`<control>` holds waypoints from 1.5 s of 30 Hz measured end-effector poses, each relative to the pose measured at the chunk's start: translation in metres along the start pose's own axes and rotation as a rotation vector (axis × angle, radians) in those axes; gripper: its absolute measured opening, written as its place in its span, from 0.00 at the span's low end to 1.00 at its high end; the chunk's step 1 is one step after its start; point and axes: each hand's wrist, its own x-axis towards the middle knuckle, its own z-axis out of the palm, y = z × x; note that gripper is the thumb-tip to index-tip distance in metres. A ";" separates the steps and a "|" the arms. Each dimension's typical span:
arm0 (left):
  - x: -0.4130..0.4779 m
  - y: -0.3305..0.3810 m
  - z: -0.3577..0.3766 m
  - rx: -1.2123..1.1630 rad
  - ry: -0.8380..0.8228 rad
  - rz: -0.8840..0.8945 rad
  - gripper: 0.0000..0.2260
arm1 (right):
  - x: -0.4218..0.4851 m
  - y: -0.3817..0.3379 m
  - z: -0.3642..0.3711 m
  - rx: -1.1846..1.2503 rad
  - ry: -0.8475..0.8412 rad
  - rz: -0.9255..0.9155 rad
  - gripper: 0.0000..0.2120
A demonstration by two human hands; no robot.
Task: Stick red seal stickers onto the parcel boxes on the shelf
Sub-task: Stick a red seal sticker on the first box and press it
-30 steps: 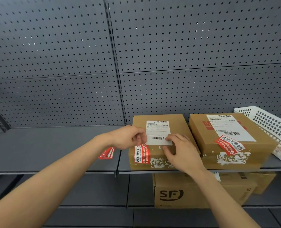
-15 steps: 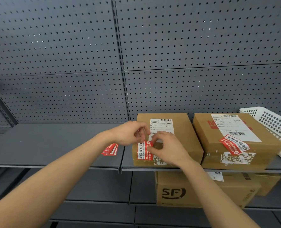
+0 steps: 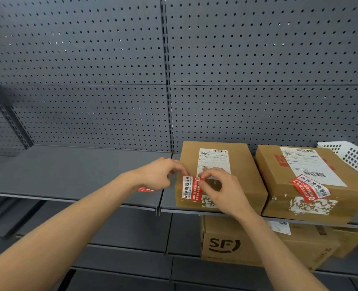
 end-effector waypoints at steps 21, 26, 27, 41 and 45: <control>-0.008 0.004 0.073 -0.106 0.472 0.083 0.25 | -0.006 0.005 -0.001 0.046 -0.003 -0.038 0.03; -0.012 0.003 0.079 -0.111 0.492 0.086 0.27 | -0.007 0.006 -0.002 0.051 -0.010 -0.071 0.03; -0.012 0.003 0.080 -0.100 0.488 0.088 0.28 | -0.008 0.007 -0.002 0.053 -0.016 -0.074 0.04; -0.010 0.001 0.082 -0.091 0.487 0.079 0.30 | -0.011 0.006 -0.008 0.038 -0.082 -0.099 0.14; -0.010 0.000 0.082 -0.087 0.498 0.089 0.29 | -0.011 0.006 -0.010 0.045 -0.091 -0.106 0.15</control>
